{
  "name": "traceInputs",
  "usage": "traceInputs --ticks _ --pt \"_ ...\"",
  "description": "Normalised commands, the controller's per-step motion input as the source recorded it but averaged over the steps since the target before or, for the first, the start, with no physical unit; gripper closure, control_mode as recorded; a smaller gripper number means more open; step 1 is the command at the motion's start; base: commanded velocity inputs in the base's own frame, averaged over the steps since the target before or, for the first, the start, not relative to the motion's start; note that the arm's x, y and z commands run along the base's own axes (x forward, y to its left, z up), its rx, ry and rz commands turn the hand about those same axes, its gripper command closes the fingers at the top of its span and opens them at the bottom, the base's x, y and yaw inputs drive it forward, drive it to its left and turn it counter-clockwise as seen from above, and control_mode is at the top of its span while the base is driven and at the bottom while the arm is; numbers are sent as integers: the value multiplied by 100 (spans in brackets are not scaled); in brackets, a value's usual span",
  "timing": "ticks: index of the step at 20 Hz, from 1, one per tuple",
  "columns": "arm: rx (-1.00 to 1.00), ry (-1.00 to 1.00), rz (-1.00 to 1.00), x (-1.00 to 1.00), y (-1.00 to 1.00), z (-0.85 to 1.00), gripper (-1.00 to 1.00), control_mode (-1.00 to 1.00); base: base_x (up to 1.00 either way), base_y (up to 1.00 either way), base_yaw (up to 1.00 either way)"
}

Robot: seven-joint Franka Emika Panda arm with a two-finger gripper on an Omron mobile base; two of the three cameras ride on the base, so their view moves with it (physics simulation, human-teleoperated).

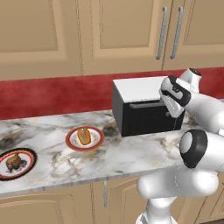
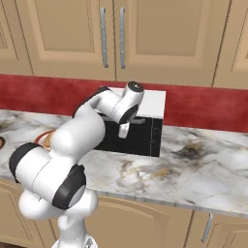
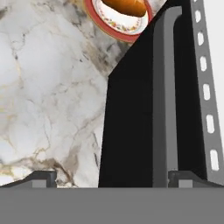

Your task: Open the toaster oven door. Place the hotdog bun on the bottom rack in the toaster oven and place the chicken drumstick on the top rack.

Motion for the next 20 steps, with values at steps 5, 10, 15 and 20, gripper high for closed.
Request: traceInputs --ticks 5,10,15,20 --pt "-6 6 -28 -45 23 -94 -100 -100 0 0 0" --pt "-6 2 -26 -44 24 -94 -100 -100 0 0 0" --pt "-1 3 -19 -29 28 -94 -100 -100 0 0 0" --pt "0 10 -13 -32 25 -94 -100 -100 0 0 0"
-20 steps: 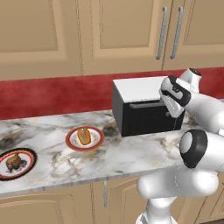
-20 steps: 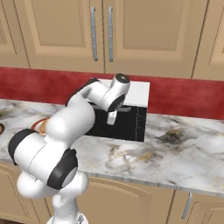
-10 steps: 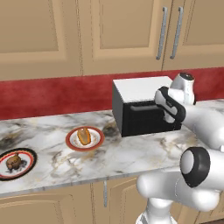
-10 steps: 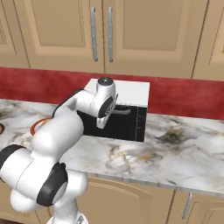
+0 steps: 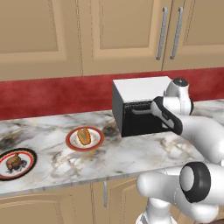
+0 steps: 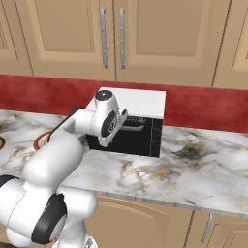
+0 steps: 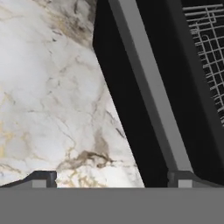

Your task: Open the toaster oven door. Place the hotdog bun on the bottom rack in the toaster oven and place the chicken drumstick on the top rack.

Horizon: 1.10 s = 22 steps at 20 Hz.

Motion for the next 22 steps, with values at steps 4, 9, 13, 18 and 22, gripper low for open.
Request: traceInputs --ticks 4,9,13,18,22 --pt "-2 16 -10 -40 20 -94 -100 -100 0 0 0" --pt "-4 20 -8 -45 16 -94 -100 -100 0 0 0" --pt "-2 20 -5 -49 8 -94 -100 -100 0 0 0" --pt "0 20 -5 -51 8 -94 -100 -100 0 0 0" --pt "12 19 -1 -50 6 -40 -100 -100 0 0 0"
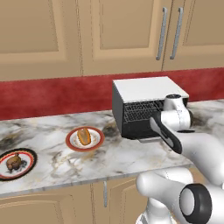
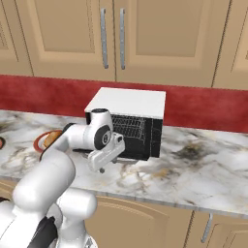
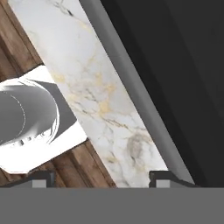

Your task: Open the toaster oven door. Place the hotdog bun on the bottom rack in the toaster oven and place the chicken drumstick on the top rack.

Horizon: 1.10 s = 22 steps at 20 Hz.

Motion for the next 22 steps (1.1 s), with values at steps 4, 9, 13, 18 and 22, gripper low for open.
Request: traceInputs --ticks 4,9,13,18,22 --pt "20 4 -1 -46 7 5 -100 -100 0 0 0" --pt "14 -6 0 -31 9 55 -100 -100 0 0 0" --pt "0 -5 -3 -11 23 78 -100 -100 0 0 0" --pt "-6 -5 -25 32 49 26 -100 -100 0 0 0" --pt "0 -1 -33 56 30 -16 -100 -100 0 0 0"
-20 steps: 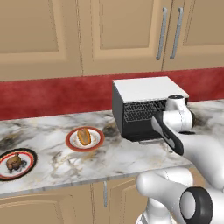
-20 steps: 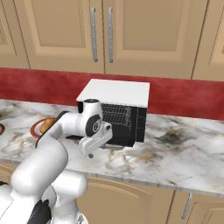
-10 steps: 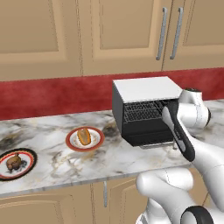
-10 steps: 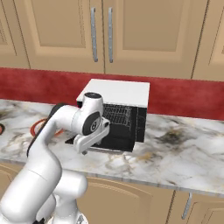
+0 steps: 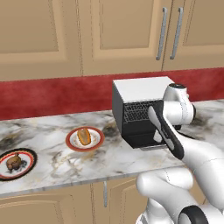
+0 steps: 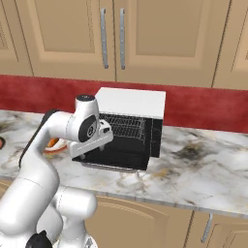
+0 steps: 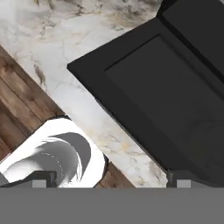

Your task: Open the toaster oven door. Place the hotdog bun on the bottom rack in the toaster oven and place the chicken drumstick on the top rack.

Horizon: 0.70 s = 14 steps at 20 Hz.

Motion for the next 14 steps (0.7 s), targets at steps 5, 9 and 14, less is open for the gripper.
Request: traceInputs --ticks 5,9,14 --pt "0 0 -33 33 4 -38 -100 -100 0 0 0" --pt "0 0 -25 9 -8 -54 -100 -100 0 0 0" --pt "0 0 -20 12 -12 -52 -100 -100 0 0 0"
